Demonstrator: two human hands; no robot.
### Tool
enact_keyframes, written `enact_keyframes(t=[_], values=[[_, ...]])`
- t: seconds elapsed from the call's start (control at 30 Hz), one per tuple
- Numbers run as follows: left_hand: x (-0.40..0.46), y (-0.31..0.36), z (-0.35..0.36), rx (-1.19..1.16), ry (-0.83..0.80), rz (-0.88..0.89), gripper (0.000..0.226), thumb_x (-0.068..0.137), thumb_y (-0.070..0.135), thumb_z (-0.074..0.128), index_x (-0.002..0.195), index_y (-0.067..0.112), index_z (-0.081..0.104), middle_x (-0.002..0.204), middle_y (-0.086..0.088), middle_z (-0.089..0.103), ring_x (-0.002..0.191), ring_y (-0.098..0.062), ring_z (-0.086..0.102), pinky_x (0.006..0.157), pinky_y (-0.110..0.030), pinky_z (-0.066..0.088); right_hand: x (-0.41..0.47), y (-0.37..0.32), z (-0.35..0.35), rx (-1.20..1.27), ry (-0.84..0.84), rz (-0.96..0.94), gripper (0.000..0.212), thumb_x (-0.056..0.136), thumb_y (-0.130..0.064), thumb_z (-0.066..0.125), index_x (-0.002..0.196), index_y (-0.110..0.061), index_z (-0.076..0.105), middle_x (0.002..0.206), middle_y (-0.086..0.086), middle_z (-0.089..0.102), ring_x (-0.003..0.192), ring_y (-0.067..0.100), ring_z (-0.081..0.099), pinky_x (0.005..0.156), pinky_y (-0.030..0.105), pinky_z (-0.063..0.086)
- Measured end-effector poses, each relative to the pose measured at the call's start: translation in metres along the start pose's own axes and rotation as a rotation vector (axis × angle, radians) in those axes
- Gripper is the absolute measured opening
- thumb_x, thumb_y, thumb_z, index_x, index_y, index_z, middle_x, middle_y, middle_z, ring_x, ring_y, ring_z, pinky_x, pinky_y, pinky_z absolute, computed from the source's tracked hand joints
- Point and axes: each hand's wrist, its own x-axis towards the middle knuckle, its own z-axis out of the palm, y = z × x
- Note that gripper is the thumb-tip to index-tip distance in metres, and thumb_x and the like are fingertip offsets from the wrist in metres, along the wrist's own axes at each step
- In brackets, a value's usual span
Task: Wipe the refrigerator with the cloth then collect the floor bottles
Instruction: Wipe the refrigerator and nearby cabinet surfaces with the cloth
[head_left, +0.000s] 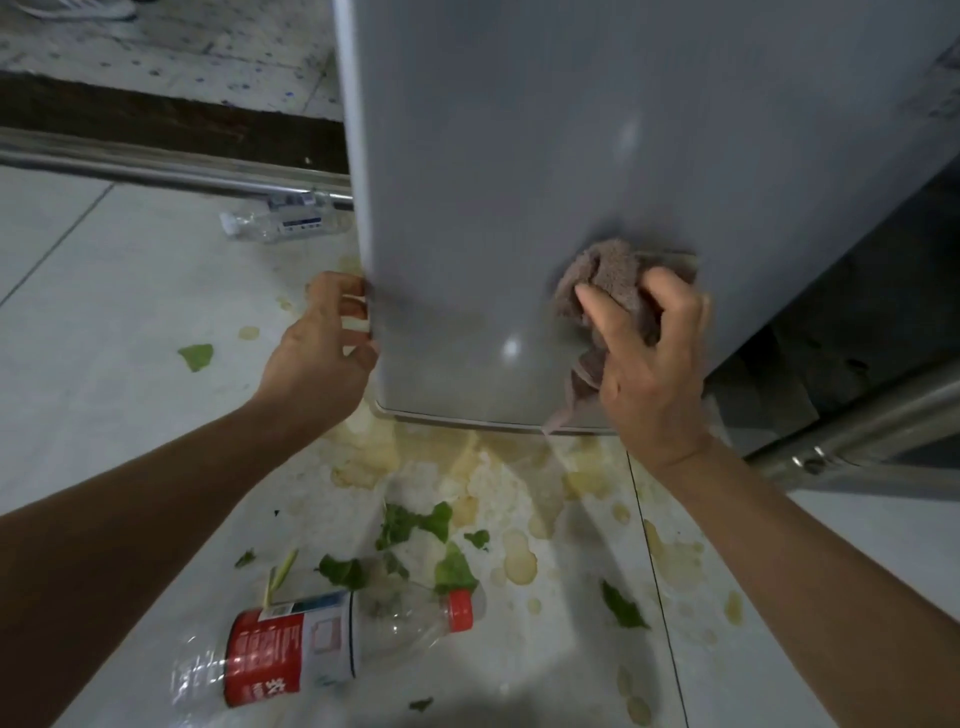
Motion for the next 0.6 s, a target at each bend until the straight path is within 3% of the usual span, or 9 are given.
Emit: enact_keyframes(t=[0.1, 0.17, 0.23, 0.33, 0.4, 0.47, 0.6], values=[[-0.002, -0.002, -0.001, -0.023, -0.002, 0.044, 0.036, 0.090, 0.007, 0.053, 0.115, 0.026, 0.036, 0.109, 0.010, 0.055, 0.101, -0.018, 0.060, 0.086, -0.044, 0.053, -0.007, -0.016, 0.018, -0.067, 0.079, -0.050, 0.041, 0.085, 0.000, 0.068, 0.118, -0.025, 0.064, 0.116, 0.003, 0.040, 0.090, 0.028, 0.037, 0.081, 0.030, 0.038], [-0.002, -0.003, -0.002, -0.024, -0.012, 0.058, 0.038, 0.089, 0.006, 0.055, 0.117, 0.025, 0.036, 0.109, 0.010, 0.053, 0.102, -0.017, 0.060, 0.088, -0.044, 0.052, -0.031, -0.021, 0.028, -0.041, -0.108, -0.254, 0.029, 0.090, -0.005, 0.061, 0.109, -0.024, 0.072, 0.118, -0.002, 0.048, 0.085, 0.028, 0.041, 0.076, 0.035, 0.040], [-0.001, -0.004, -0.003, -0.028, -0.027, 0.059, 0.042, 0.087, 0.006, 0.058, 0.119, 0.024, 0.037, 0.110, 0.011, 0.053, 0.103, -0.015, 0.059, 0.089, -0.044, 0.052, -0.048, -0.022, 0.034, -0.028, -0.409, -0.511, 0.022, 0.083, -0.009, 0.071, 0.101, -0.021, 0.075, 0.116, -0.004, 0.062, 0.079, 0.028, 0.056, 0.071, 0.033, 0.048], [0.002, -0.007, -0.009, -0.040, -0.076, 0.052, 0.046, 0.086, 0.006, 0.061, 0.122, 0.025, 0.039, 0.112, 0.013, 0.053, 0.103, -0.013, 0.059, 0.090, -0.041, 0.053, -0.050, -0.025, 0.032, -0.031, -0.588, -0.579, 0.030, 0.072, -0.006, 0.076, 0.099, -0.018, 0.073, 0.115, 0.000, 0.065, 0.080, 0.026, 0.061, 0.070, 0.034, 0.053], [0.003, -0.011, -0.016, -0.022, -0.111, 0.056, 0.050, 0.085, 0.004, 0.062, 0.125, 0.026, 0.040, 0.115, 0.013, 0.053, 0.105, -0.012, 0.058, 0.092, -0.040, 0.051, -0.034, -0.028, 0.025, -0.007, -0.481, -0.505, 0.036, 0.078, 0.000, 0.063, 0.108, -0.019, 0.071, 0.119, 0.002, 0.053, 0.086, 0.027, 0.050, 0.067, 0.036, 0.053], [0.003, -0.016, -0.022, 0.004, -0.140, 0.063, 0.054, 0.084, 0.002, 0.062, 0.127, 0.026, 0.042, 0.118, 0.011, 0.055, 0.108, -0.012, 0.057, 0.094, -0.040, 0.051, -0.005, -0.032, 0.019, 0.030, -0.255, -0.370, 0.036, 0.089, -0.001, 0.053, 0.114, -0.022, 0.067, 0.118, 0.001, 0.045, 0.087, 0.026, 0.041, 0.070, 0.037, 0.047], [0.000, -0.024, -0.029, 0.063, -0.177, 0.078, 0.055, 0.082, 0.003, 0.065, 0.127, 0.026, 0.043, 0.110, 0.010, 0.058, 0.105, -0.012, 0.058, 0.091, -0.038, 0.051, 0.029, -0.054, 0.027, 0.046, 0.015, -0.160, 0.025, 0.090, -0.010, 0.066, 0.111, -0.022, 0.071, 0.117, -0.002, 0.044, 0.089, 0.026, 0.040, 0.077, 0.034, 0.042]])
